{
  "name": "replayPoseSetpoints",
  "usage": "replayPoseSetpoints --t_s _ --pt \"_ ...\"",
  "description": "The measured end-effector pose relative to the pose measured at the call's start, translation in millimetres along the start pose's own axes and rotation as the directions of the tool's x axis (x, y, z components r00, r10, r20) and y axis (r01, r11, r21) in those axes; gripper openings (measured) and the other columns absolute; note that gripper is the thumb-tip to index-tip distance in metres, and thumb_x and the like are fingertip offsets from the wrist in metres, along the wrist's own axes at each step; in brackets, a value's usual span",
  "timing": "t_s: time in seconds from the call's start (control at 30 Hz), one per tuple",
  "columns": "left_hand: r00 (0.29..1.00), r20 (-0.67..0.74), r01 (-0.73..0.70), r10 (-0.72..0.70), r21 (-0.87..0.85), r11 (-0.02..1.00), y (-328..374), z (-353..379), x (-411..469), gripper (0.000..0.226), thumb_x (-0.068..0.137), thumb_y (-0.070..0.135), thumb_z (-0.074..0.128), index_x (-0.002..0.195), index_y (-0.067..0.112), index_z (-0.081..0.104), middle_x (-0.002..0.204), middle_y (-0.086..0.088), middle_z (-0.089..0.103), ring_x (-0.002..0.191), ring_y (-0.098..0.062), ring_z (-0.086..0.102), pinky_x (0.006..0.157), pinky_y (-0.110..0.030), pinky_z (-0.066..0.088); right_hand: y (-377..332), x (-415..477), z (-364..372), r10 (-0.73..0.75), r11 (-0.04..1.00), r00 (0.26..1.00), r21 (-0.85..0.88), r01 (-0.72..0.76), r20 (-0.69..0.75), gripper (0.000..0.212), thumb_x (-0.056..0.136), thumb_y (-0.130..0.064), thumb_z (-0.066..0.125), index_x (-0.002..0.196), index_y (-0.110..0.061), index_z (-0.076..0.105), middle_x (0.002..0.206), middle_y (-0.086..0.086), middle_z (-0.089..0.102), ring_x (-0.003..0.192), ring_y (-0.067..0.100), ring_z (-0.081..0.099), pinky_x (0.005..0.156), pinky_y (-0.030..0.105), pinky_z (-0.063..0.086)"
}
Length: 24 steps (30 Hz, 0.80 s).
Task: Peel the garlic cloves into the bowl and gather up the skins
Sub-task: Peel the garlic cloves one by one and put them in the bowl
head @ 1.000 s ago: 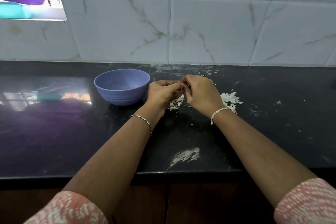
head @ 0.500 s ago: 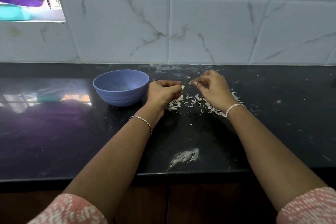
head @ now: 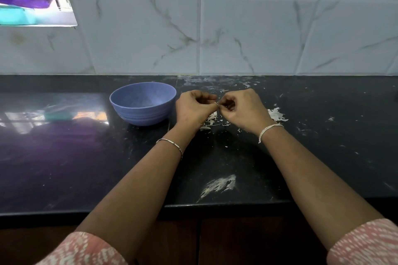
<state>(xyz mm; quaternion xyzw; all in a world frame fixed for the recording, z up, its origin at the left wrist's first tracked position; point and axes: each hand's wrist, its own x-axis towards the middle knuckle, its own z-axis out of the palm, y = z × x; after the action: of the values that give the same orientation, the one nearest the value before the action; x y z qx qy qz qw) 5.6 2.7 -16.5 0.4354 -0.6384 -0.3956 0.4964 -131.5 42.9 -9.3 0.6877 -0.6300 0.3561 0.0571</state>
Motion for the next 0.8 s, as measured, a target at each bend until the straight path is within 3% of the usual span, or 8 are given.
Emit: replayPoseSetpoints --t_s 0.1,0.2,0.37,0.47,0.6,0.67,0.73,0.8 --pt "0.998 -0.012 -0.066 0.067 0.051 0.997 1 0 -1 0.019 0.07 0.006 0.076 0.081 0.021 0.075 0.075 0.006 0.073 0.069 -0.003 0.066 0.079 -0.023 0.057 0 1 1 0.019 0.998 1.0 0.055 -0.018 -0.012 0.007 0.077 -0.02 0.071 0.082 -0.018 0.077 0.074 -0.001 0.073 0.072 0.014 0.068 0.075 0.032 0.056" --pt "0.996 0.005 -0.085 0.085 0.011 0.996 2 0 -1 0.021 0.07 0.004 0.078 0.079 0.023 0.073 0.078 0.003 0.074 0.078 -0.01 0.071 0.082 -0.027 0.058 3 4 2 0.127 0.962 0.991 0.249 -0.115 -0.035 0.008 0.074 -0.01 0.073 0.073 -0.018 0.073 0.071 0.001 0.072 0.065 0.009 0.065 0.07 0.028 0.056" --pt "0.996 0.011 -0.09 0.092 -0.121 0.989 1 -1 1 0.021 0.072 -0.001 0.078 0.081 0.017 0.074 0.084 -0.002 0.076 0.084 -0.018 0.072 0.086 -0.033 0.058 0 1 -3 0.299 0.674 0.95 0.684 -0.279 0.093 0.014 0.079 0.004 0.074 0.074 -0.008 0.069 0.065 0.004 0.069 0.059 0.011 0.065 0.06 0.021 0.055" --pt "0.997 0.032 -0.067 0.076 -0.227 0.972 2 -1 0 0.02 0.073 -0.006 0.075 0.084 0.011 0.074 0.086 -0.006 0.075 0.081 -0.016 0.069 0.084 -0.031 0.058 -2 1 -5 0.332 0.557 0.934 0.771 -0.308 0.134 0.01 0.08 0.007 0.071 0.077 -0.001 0.067 0.058 -0.001 0.067 0.051 0.006 0.063 0.05 0.014 0.048" --pt "0.998 0.061 -0.006 0.029 -0.354 0.935 4 -3 -1 0.02 0.075 -0.009 0.073 0.089 0.006 0.074 0.077 -0.004 0.072 0.073 -0.012 0.065 0.073 -0.024 0.055 3 3 -1 0.39 0.585 0.913 0.734 -0.345 0.119 0.014 0.083 0.006 0.067 0.075 -0.004 0.068 0.065 0.005 0.068 0.053 0.006 0.063 0.053 0.016 0.05" --pt "0.998 0.064 0.012 0.013 -0.376 0.927 3 -4 -1 0.019 0.075 -0.008 0.074 0.089 0.006 0.074 0.077 -0.005 0.071 0.071 -0.012 0.064 0.071 -0.023 0.054 12 4 1 0.397 0.693 0.916 0.632 -0.345 0.064 0.011 0.087 0.0 0.067 0.08 -0.008 0.07 0.075 0.007 0.071 0.063 0.008 0.066 0.062 0.021 0.053" --pt "0.998 0.069 0.016 0.011 -0.375 0.927 4 -4 -2 0.019 0.076 -0.007 0.075 0.09 0.005 0.074 0.079 -0.008 0.071 0.072 -0.014 0.064 0.072 -0.024 0.055 23 6 0 0.3 0.907 0.954 0.308 -0.287 0.004 0.013 0.092 -0.008 0.063 0.095 -0.013 0.074 0.091 0.004 0.072 0.082 0.012 0.066 0.079 0.029 0.053" --pt "0.998 0.06 0.01 0.013 -0.362 0.932 5 -3 -2 0.018 0.076 -0.007 0.075 0.089 0.006 0.074 0.079 -0.01 0.071 0.072 -0.015 0.064 0.076 -0.029 0.057 29 5 -2 0.196 0.981 0.98 0.009 -0.196 0.018 0.02 0.095 -0.012 0.06 0.107 -0.018 0.074 0.105 0.002 0.063 0.097 0.014 0.057 0.089 0.029 0.046"
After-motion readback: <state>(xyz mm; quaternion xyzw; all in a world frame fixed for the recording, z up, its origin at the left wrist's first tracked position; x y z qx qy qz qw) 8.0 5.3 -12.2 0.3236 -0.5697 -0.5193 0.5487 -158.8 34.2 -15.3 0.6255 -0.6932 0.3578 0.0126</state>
